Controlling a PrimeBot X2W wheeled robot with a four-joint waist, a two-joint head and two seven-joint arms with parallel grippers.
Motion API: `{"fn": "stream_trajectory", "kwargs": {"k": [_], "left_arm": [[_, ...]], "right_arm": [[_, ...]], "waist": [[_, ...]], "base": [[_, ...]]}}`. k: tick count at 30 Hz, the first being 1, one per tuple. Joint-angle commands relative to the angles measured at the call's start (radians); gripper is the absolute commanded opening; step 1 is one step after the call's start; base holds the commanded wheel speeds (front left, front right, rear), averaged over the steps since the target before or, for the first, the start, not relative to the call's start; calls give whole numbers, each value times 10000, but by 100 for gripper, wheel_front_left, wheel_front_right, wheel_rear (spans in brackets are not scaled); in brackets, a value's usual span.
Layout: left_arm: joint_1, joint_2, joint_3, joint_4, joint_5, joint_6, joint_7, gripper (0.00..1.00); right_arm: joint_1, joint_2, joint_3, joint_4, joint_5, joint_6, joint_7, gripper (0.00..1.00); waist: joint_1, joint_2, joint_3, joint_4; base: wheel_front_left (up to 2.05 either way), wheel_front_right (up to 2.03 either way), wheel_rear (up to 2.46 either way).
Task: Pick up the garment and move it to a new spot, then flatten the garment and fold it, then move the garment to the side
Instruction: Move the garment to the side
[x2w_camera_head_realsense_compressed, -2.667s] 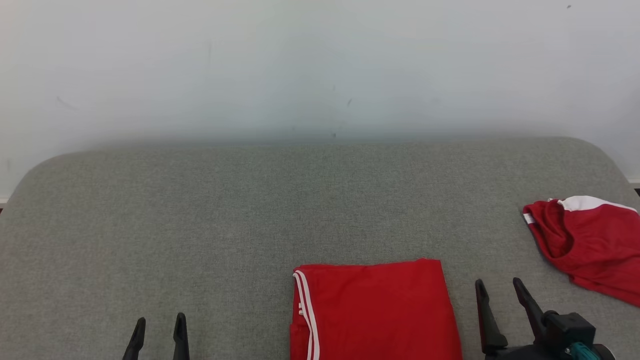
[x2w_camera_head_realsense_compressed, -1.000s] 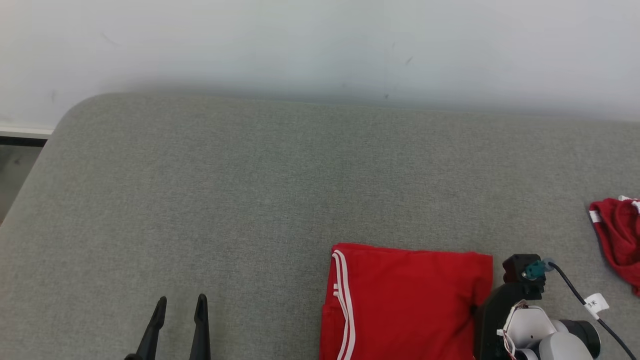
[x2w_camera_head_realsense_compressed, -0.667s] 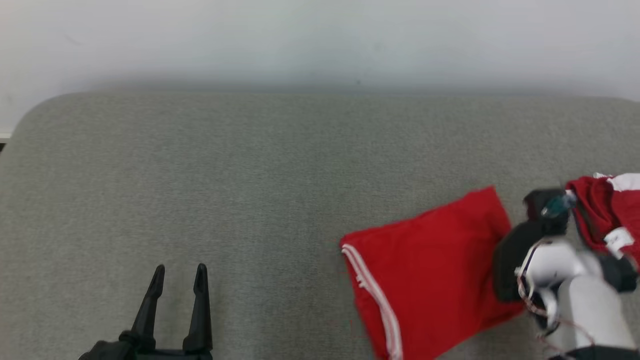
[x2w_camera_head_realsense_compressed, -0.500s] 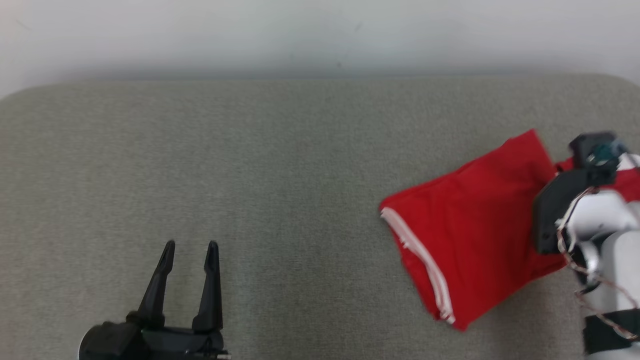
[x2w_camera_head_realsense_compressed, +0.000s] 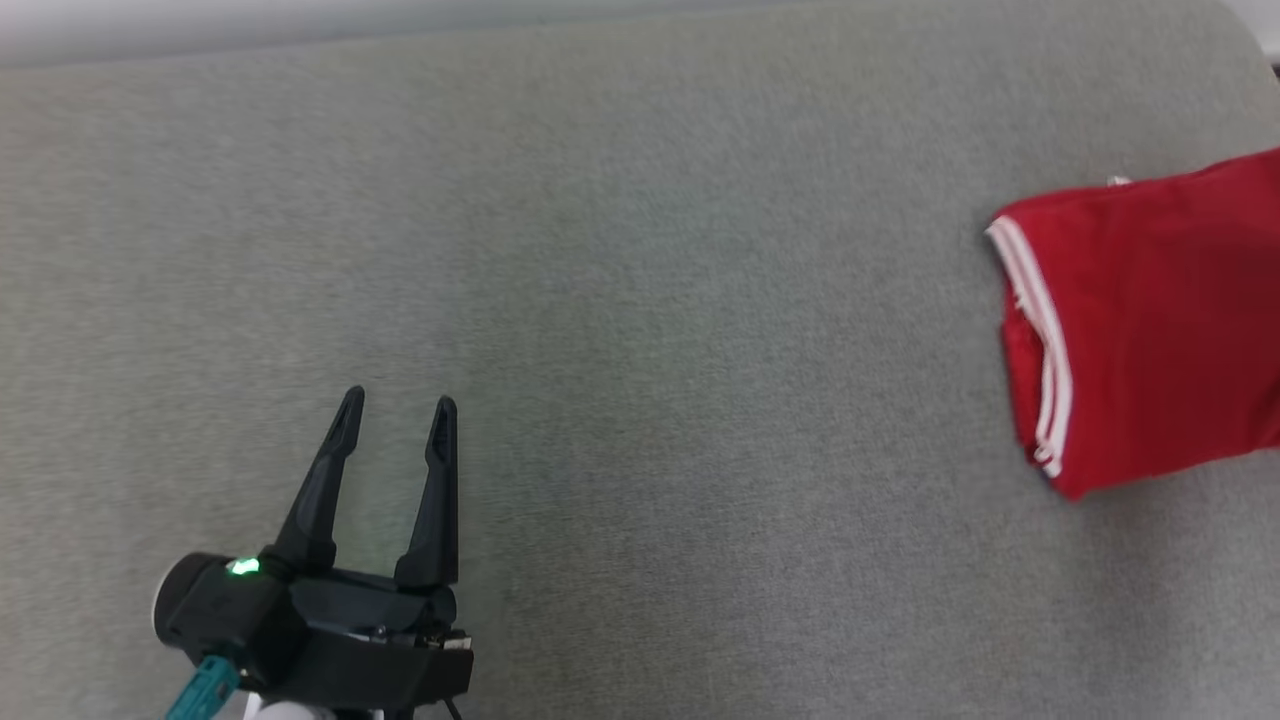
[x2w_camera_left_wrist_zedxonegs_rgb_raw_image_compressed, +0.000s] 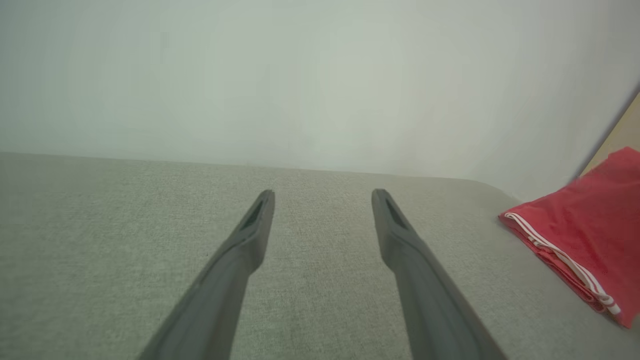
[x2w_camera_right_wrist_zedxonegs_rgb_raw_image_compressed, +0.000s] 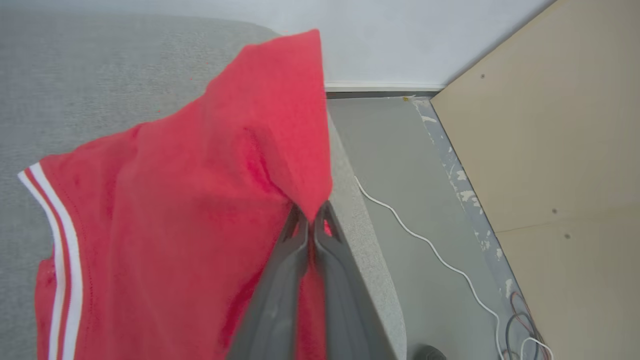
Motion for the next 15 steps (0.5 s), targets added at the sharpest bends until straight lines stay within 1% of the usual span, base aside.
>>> {"fn": "stream_trajectory", "kwargs": {"k": [1, 8, 10, 12, 15], "left_arm": [[-170, 98, -6, 2, 104, -12, -32, 100], [-551, 437, -203, -5, 146, -12, -32, 100], [-605, 481, -225, 1, 145, -12, -30, 100], [-699, 543, -294, 27, 118, -12, -32, 100], [-695, 619, -329, 71, 52, -12, -32, 100]], "right_arm": [[-288, -162, -228, 107, -54, -26, -208, 0], [-950, -247, -810, 1179, -952, -26, -1324, 0], [-1044, -203, -917, 1337, -1068, -26, -1418, 0], [-1209, -231, -1175, 1608, -1447, -26, -1666, 0], [-1382, -80, -1581, 1922, -2021, -26, -1920, 0]], "waist": [[-2, -2, 620, -498], [-2, -2, 1238, -394], [-2, -2, 1316, -354], [-2, -2, 1431, -257], [-2, -2, 1500, -148]], "base": [[0, 0, 0], [0, 0, 0], [0, 0, 0], [0, 0, 0], [0, 0, 0]]}}
